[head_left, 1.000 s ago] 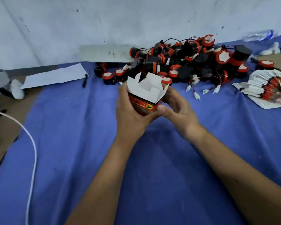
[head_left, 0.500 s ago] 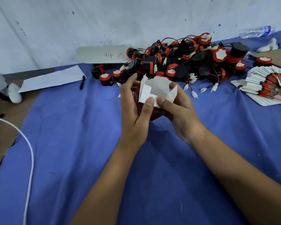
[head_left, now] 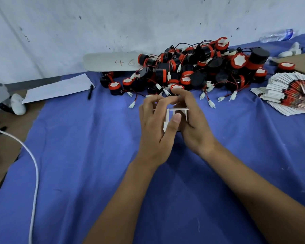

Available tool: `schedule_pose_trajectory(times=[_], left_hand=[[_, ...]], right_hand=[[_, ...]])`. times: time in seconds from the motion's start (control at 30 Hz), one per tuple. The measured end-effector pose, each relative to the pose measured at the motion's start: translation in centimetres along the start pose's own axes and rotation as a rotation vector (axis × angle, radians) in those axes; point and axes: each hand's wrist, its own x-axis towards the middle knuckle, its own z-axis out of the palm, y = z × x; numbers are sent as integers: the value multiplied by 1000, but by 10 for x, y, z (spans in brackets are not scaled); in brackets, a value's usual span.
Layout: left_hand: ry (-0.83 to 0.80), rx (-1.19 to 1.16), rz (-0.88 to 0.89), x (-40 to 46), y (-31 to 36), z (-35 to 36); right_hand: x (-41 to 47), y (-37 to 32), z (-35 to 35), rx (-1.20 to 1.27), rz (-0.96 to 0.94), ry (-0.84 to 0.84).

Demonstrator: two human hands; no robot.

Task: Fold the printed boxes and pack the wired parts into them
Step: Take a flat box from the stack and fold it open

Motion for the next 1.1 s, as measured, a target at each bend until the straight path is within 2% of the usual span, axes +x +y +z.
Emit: schedule_pose_trajectory(times=[0.07, 0.17, 0.3, 0.37, 0.47, 0.67, 0.8, 0.97, 1.1], left_hand=[[74, 0, -13, 2, 0, 0], [190, -98, -147, 3, 0, 0], [261, -170, -206, 3, -1, -1], [254, -191, -217, 3, -1, -2], [213, -195, -218, 3, 1, -2], [18, -216, -82, 1, 0, -2], [-49, -440, -168, -1, 0, 2], [-3, -725, -314, 3, 3, 1], [-9, -737, -391, 1, -2, 3]], right_hand=[[0, 1, 1, -63, -63, -36], [-2, -5, 5, -140, -96, -100], [-7, -14, 5, -110, -80, -211], [-7, -14, 3, -55, -44, -247], [-5, -10, 4, -80, -19, -203], [-2, -3, -1, -70, 16, -122], [2, -2, -3, -58, 37, -29], [4, -5, -5, 43, 100, 17], [4, -6, -6, 91, 102, 45]])
